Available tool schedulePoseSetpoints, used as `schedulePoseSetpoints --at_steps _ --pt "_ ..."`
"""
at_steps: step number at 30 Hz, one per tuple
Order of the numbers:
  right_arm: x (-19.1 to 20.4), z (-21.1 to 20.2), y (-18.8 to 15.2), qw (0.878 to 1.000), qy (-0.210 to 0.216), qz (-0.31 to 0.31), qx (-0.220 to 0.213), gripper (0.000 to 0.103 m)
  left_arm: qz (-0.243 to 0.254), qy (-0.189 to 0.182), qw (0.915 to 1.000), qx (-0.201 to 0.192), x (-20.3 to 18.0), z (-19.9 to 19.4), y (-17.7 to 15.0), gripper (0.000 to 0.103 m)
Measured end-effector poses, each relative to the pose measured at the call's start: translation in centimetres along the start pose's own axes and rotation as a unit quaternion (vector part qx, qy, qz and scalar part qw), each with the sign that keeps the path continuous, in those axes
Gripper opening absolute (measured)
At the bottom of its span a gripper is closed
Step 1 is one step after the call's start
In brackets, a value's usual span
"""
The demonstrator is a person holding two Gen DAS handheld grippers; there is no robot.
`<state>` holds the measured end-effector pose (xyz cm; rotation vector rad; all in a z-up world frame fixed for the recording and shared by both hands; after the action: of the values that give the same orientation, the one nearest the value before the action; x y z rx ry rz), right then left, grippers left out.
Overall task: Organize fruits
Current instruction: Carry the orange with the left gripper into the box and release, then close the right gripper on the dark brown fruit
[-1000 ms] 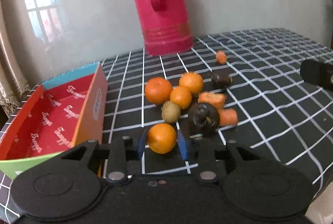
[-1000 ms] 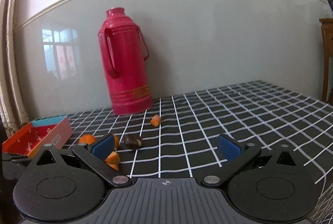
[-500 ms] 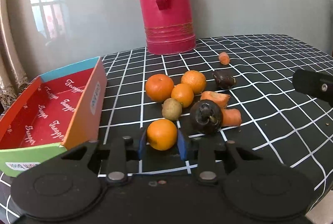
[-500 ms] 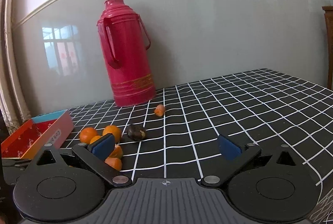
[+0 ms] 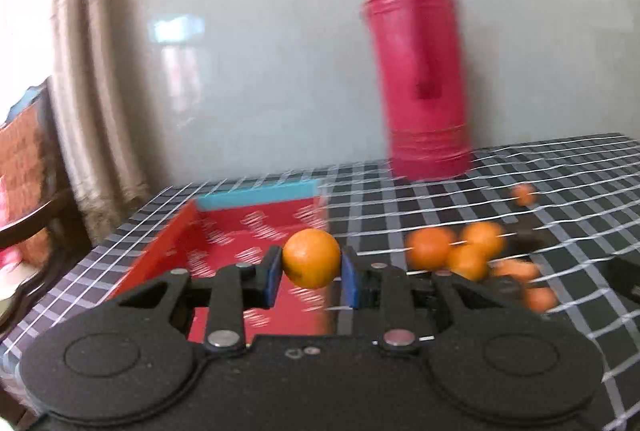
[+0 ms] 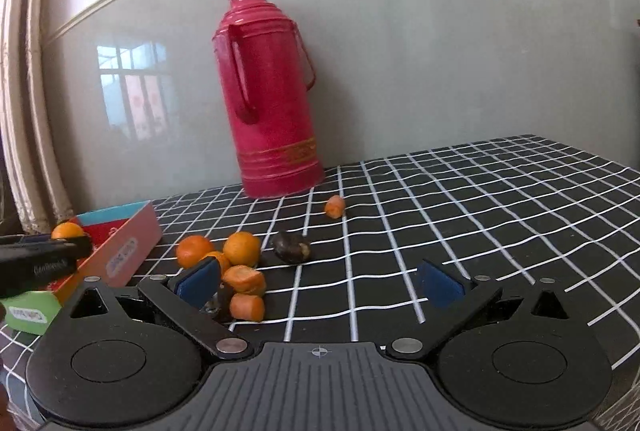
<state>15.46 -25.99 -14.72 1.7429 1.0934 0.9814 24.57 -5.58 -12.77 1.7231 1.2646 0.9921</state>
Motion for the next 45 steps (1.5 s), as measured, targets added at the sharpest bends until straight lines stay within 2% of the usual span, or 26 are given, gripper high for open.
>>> schedulePoseSetpoints --at_steps 4,7,12,13,14,15,16,17,19,22,28,31,35,37,38,41,45 --pt "1.2 0.1 -0.4 1.000 0.015 -0.007 0.002 0.103 -0.049 0.030 0.9969 0.054 3.9 1.9 -0.9 0.021" --pt "2.4 0.1 -0.7 1.000 0.018 -0.025 -0.009 0.103 -0.079 0.035 0.9919 0.092 6.2 2.8 -2.0 0.022" --pt "4.5 0.5 -1.4 0.998 0.042 -0.035 0.001 0.103 -0.083 0.036 0.9908 0.101 7.1 2.4 -2.4 0.024" --pt "4.8 0.6 -1.6 0.998 0.043 -0.042 0.006 0.103 -0.081 0.042 0.9906 0.102 7.1 2.2 -2.4 0.030" --pt "5.2 0.8 -1.6 0.998 0.041 -0.049 0.011 0.103 -0.082 0.049 0.9900 0.104 7.2 2.2 -2.5 0.046" --pt "5.5 0.9 -1.7 0.998 0.039 -0.055 0.016 0.103 -0.083 0.054 0.9898 0.102 7.4 2.1 -2.4 0.057" --pt "5.7 1.0 -1.7 0.997 0.038 -0.057 0.021 0.103 -0.085 0.061 0.9895 0.100 7.7 1.9 -2.3 0.077" --pt "5.9 1.2 -1.7 0.997 0.039 -0.056 0.025 0.103 -0.086 0.068 0.9893 0.096 8.0 1.7 -2.3 0.088" --pt "6.0 1.4 -1.6 0.997 0.041 -0.056 0.031 0.103 -0.088 0.074 0.9894 0.089 8.7 1.4 -2.1 0.091" --pt "6.4 1.9 -1.4 0.997 0.039 -0.061 0.038 0.103 -0.078 0.062 0.9909 0.091 8.9 1.7 -2.2 0.092" --pt "6.9 2.2 -0.5 0.996 -0.012 -0.085 0.016 0.103 -0.068 0.056 0.9927 0.083 9.0 1.0 -2.5 0.097" --pt "7.6 3.1 -0.9 0.995 0.006 -0.085 0.047 0.103 -0.077 0.052 0.9924 0.080 9.7 0.7 -2.7 0.097" --pt "9.3 3.3 -1.0 0.991 0.003 -0.129 0.028 0.102 -0.086 0.061 0.9916 0.076 10.8 0.2 -2.9 0.097" --pt "9.9 3.4 -1.2 0.991 0.011 -0.133 0.032 0.060 -0.083 0.069 0.9915 0.073 11.2 -0.1 -2.9 0.097" --pt "10.0 3.9 -1.6 0.990 0.011 -0.130 0.047 0.029 -0.081 0.072 0.9915 0.072 11.4 -0.2 -2.9 0.097" --pt "9.3 5.0 -2.1 0.992 0.006 -0.100 0.077 0.027 -0.081 0.074 0.9916 0.069 11.9 -0.5 -2.9 0.097" --pt "9.5 5.4 -2.1 0.992 0.010 -0.098 0.079 0.027 -0.082 0.079 0.9912 0.067 12.5 -0.8 -2.9 0.097"
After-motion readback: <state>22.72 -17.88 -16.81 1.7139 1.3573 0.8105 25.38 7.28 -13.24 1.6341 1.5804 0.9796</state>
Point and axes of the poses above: each gripper's, at about its wrist camera, not at the fingertips, and z roughly the way its jaws point, x to its left, y to its top, the point moved 8 cm from there along z, roughly the way its jaws point, and after that the axes turned 9 degrees about -y, right-handed, at the moved point
